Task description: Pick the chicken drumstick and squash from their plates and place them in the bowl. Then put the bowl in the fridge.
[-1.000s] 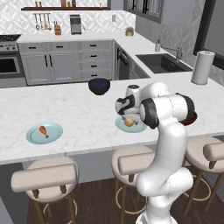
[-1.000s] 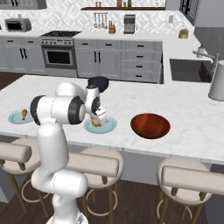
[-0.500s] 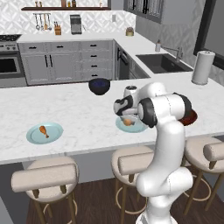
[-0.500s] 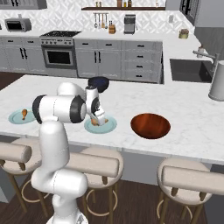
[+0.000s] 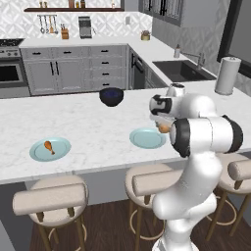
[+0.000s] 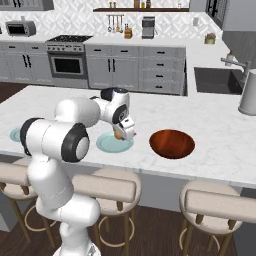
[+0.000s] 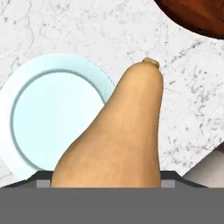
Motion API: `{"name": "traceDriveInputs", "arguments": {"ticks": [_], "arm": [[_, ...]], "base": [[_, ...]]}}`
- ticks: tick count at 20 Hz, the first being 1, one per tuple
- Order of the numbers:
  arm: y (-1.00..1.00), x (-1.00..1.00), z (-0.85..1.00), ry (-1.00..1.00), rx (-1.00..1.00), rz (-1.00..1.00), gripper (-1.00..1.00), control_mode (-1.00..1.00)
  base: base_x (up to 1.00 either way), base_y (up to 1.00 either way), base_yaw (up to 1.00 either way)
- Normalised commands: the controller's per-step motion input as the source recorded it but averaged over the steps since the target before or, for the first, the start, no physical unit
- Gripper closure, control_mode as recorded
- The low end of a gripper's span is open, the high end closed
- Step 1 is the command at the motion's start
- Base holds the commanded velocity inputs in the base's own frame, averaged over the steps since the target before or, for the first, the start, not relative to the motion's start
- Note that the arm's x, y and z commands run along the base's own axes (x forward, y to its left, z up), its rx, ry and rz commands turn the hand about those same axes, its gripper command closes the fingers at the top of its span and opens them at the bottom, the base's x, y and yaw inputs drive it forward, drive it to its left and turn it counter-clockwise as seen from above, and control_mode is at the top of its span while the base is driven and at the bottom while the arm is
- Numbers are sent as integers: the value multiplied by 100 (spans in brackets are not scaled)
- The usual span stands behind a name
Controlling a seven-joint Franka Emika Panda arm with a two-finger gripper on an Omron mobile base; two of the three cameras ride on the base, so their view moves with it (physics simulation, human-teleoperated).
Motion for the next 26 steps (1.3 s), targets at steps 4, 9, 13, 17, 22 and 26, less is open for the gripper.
{"name": "traceDriveInputs", "arguments": {"ticks": [4, 9, 13, 17, 22, 26], "arm": [[-100, -73, 93, -3, 5, 0, 100, -100], [-100, -13, 29, 0, 0, 0, 100, -100], [-98, 47, -14, 2, 0, -3, 100, -100], [-85, 44, -34, 0, 0, 0, 100, -100], [-70, 31, -48, 0, -1, 0, 100, -100], [-31, 54, -44, 5, 0, 0, 100, -100]], "base": [[0, 0, 0], [0, 0, 0], [0, 0, 0], [0, 0, 0], [0, 0, 0], [0, 0, 0]]}}
